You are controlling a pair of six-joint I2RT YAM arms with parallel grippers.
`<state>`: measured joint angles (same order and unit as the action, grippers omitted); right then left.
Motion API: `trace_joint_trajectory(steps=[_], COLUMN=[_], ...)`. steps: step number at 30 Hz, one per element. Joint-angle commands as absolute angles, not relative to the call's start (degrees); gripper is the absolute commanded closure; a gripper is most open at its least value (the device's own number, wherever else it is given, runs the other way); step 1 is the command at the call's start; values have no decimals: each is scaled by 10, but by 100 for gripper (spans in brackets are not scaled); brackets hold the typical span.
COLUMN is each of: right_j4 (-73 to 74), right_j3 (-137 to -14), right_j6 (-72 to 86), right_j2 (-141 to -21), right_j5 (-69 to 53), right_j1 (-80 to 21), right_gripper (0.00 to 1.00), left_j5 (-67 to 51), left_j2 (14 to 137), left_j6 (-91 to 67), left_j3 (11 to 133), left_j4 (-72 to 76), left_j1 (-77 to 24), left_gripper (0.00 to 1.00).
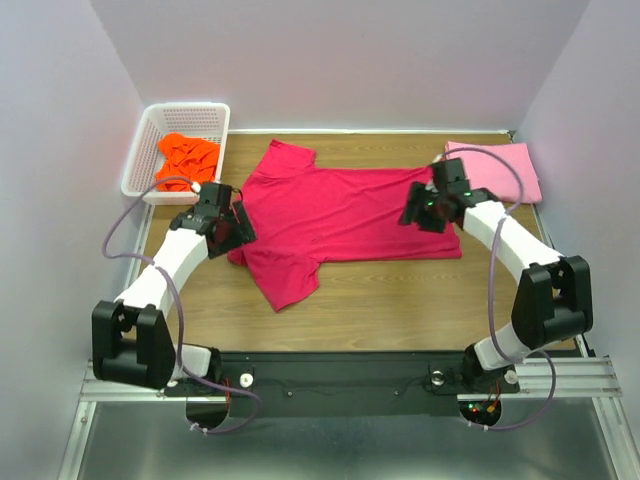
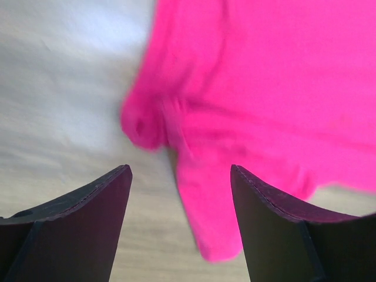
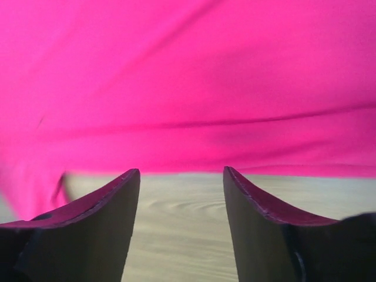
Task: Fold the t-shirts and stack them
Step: Fold the tshirt
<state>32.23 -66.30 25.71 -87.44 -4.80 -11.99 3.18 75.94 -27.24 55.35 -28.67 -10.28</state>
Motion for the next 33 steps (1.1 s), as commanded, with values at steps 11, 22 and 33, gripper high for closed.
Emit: trace_joint_trajectory(steps=[11,22,33], right_j4=[175,118,105], right_j3=[-652,-686,-706], right_j6=[241,261,273], right_j2=[-994,-1081,-1119], right_j5=[-198,-231,-230], right_j1=[-344,-425,-454], right_gripper=[50,58,65], left_j5=[-33,-40,-46], left_j2=[720,728,772], left_j6=[-352,-357,-355], left_j3=[401,367,367], left_j4=[-283,-262,-240], left_j1=[-212,-225,-243], left_gripper=[27,32,45])
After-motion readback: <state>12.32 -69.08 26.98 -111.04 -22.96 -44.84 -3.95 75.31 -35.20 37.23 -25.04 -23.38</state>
